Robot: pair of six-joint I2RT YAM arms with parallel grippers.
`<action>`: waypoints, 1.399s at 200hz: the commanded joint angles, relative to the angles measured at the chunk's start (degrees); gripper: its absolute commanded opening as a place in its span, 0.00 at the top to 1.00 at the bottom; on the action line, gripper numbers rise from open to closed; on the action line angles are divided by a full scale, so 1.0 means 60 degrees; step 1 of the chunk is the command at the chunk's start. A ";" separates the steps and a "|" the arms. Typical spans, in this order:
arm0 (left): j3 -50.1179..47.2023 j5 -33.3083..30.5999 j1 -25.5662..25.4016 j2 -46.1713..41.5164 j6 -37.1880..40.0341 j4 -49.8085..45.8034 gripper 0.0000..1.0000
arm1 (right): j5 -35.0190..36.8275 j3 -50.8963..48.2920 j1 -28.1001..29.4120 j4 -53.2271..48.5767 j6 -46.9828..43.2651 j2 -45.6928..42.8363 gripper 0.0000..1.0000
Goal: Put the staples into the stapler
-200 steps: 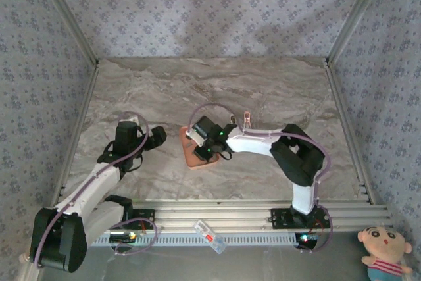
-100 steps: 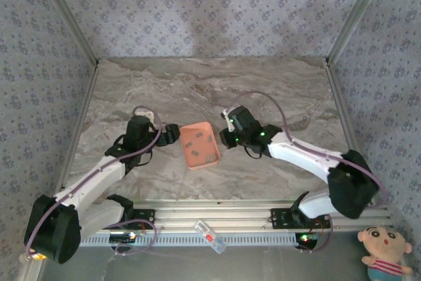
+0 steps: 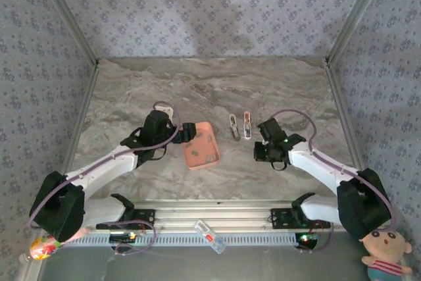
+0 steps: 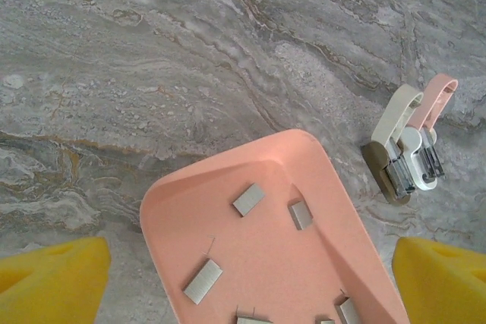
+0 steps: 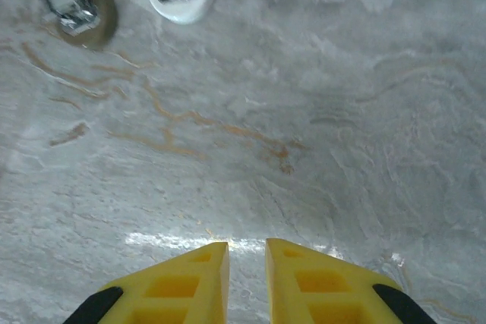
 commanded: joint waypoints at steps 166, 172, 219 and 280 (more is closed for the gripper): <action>-0.1177 -0.0343 0.1014 -0.0658 -0.1276 0.0519 0.02 | 0.0401 0.3243 0.2351 -0.0174 -0.1398 0.1336 0.59; -0.1276 -0.0281 0.1199 -0.0751 -0.1299 0.0484 0.02 | 0.0433 0.3527 0.2532 -0.0146 -0.1612 0.1602 0.59; -0.1660 0.0044 0.2358 -0.1317 -0.1342 0.0177 0.02 | 0.0111 0.6095 0.3606 -0.0633 -0.3048 0.4420 0.53; -0.1910 0.0021 0.2843 -0.1571 -0.1560 -0.0008 0.02 | -0.0328 0.7512 0.4019 -0.0900 -0.3853 0.6709 0.49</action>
